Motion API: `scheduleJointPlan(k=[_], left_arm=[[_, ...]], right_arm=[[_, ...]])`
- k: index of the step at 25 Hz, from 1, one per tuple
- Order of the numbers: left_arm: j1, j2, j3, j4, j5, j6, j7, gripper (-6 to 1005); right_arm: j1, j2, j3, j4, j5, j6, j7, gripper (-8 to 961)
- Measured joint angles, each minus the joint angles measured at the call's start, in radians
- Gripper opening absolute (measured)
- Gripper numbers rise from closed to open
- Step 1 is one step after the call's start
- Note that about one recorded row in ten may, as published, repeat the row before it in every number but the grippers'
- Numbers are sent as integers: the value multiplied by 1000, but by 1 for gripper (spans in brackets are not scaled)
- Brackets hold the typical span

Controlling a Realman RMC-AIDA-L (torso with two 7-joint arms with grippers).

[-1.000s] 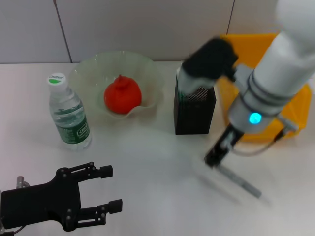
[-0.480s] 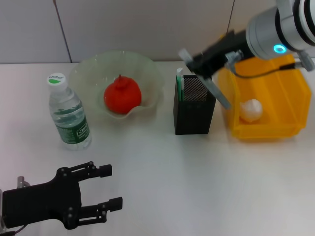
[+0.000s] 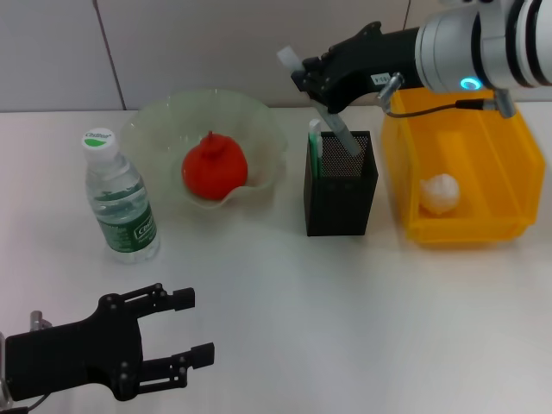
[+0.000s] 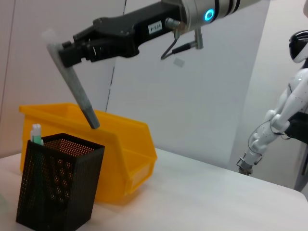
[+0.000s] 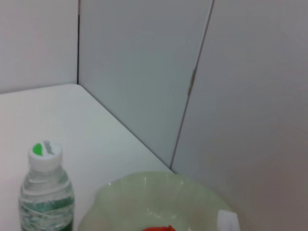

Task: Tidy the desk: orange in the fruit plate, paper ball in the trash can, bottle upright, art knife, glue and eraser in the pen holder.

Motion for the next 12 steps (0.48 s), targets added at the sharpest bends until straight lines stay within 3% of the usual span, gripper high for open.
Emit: scheduleJointPlan(k=[12], left_arm=[[0,0,-10,-6,0,-3,-8,789]], right_arm=[[-1,1,-3,159,47,113,-139,123]])
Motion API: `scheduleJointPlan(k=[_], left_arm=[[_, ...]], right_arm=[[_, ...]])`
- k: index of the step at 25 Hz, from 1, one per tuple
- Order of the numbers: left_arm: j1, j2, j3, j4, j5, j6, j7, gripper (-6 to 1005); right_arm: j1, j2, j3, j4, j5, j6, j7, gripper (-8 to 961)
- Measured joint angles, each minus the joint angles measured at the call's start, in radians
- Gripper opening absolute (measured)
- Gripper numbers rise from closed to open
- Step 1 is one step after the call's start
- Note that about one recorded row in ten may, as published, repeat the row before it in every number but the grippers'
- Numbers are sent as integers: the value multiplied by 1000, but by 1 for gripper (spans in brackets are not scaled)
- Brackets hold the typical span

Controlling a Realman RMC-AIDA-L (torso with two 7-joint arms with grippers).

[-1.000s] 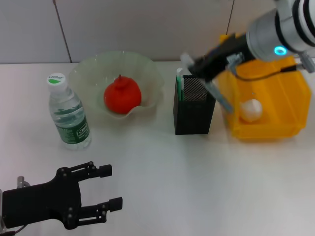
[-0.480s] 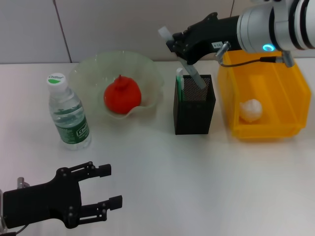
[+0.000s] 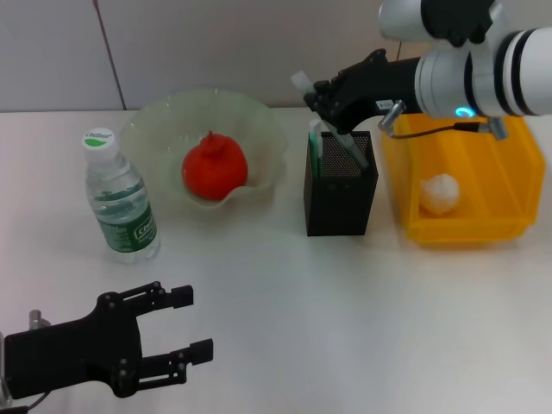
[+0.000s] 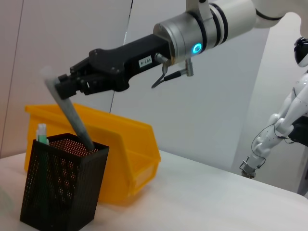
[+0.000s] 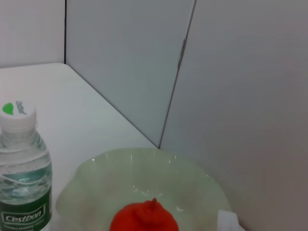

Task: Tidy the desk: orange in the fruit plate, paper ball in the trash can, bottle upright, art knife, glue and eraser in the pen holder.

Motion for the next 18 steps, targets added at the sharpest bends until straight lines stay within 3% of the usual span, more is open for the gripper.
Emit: scheduleJointPlan(k=[5,18], left_arm=[[-6,0,-9,0,0,-2,-3,789],[-7,0,-11,0,-1,-5,-2,789]], right_arm=[[-15,2,-34,48,38,49,-38,122],[-40,4,-62,79,43,78,-25,225]])
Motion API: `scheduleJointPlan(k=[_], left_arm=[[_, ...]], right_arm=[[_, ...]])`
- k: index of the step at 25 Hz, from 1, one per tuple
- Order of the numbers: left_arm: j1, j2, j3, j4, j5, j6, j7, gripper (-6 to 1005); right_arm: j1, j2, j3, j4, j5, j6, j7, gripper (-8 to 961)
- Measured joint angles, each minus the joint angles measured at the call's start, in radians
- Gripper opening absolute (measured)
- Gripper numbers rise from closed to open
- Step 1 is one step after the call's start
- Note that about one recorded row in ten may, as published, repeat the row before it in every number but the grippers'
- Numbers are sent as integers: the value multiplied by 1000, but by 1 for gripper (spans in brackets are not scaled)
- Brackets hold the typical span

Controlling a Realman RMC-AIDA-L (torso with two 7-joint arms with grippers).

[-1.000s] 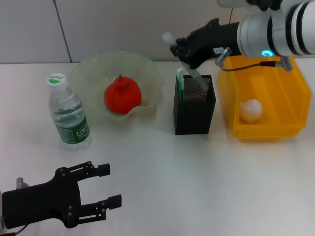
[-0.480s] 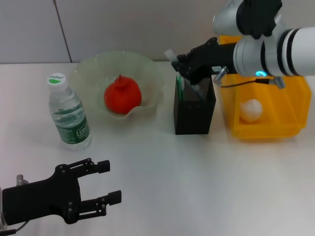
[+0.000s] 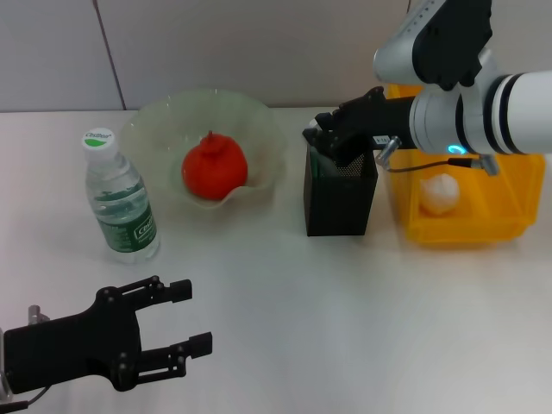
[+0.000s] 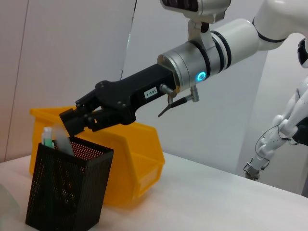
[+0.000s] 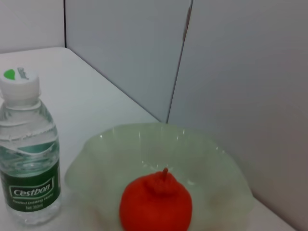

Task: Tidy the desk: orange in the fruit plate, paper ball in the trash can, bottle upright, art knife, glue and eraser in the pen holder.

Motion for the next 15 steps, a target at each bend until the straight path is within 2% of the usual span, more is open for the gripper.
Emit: scheduleJointPlan(k=[7,8,9,12,13,14,15], left_arm=[[-2,0,0,0,-1,3,0,789],[-3,0,0,0,-1,7,-1,789],[-3,0,0,0,-1,9,-1,789],[-4,0,3,0,-2,15,-3,789],[-5,2,4,0,-2,21,-5,789],[-5,2,4,0,-2,21,-5,789],[-7,4,3,0,-2,29,-9,789]], right_arm=[[-31,-3,6,-30,22,-13,13,280],[-64,-4,9,-84,31,-41,13,288],[-64,-4,9,-84,31,-41,13,329],[-135,-4,12,-182,66,-133,6,453],[-192,-5,16,-232,117,-212,-25,494],[-192,-5,16,-232,117,-212,-25,494],[-221,-5,24,-248,160,-251,-59,494]])
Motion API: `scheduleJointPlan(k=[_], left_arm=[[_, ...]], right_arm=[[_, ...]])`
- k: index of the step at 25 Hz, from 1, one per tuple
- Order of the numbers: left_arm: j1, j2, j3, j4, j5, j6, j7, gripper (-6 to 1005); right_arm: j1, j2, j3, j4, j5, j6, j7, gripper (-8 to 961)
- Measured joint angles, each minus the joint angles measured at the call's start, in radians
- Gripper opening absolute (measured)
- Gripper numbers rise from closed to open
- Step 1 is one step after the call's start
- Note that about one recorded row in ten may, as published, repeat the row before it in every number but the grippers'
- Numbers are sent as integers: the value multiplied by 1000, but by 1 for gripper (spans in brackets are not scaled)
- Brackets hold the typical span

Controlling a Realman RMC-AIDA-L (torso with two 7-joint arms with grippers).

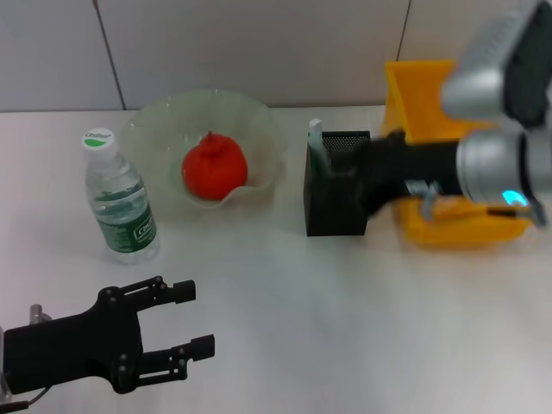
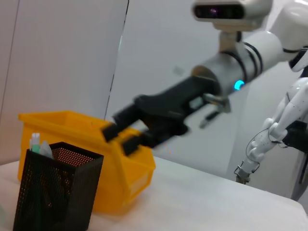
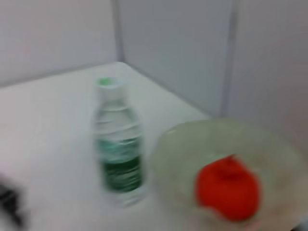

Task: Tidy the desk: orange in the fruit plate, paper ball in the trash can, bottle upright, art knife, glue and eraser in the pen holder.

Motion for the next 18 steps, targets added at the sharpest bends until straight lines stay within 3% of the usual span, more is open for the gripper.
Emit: scheduleJointPlan(k=[3,6,8,9,15,18], left_arm=[[-8,5,2,1,0,12,-22,789],[-16,10,4,2,4,15,-38,789],[-28,18,7,0,9,16,-56,789],[-28,18,7,0,9,16,-56,789],[-43,31,45,0,13,44,-82,789],[-60,46,118,1,15,59,-128,790]], right_arm=[[-101,1,78,30,201,-181,-220,494],[-130,0,125,85,275,-252,-327,495],[-144,-1,199,197,334,-357,-467,495],[-144,-1,199,197,334,-357,-467,495],[-103,-2,331,475,348,-522,-732,495],[-74,-5,353,589,342,-538,-816,495]])
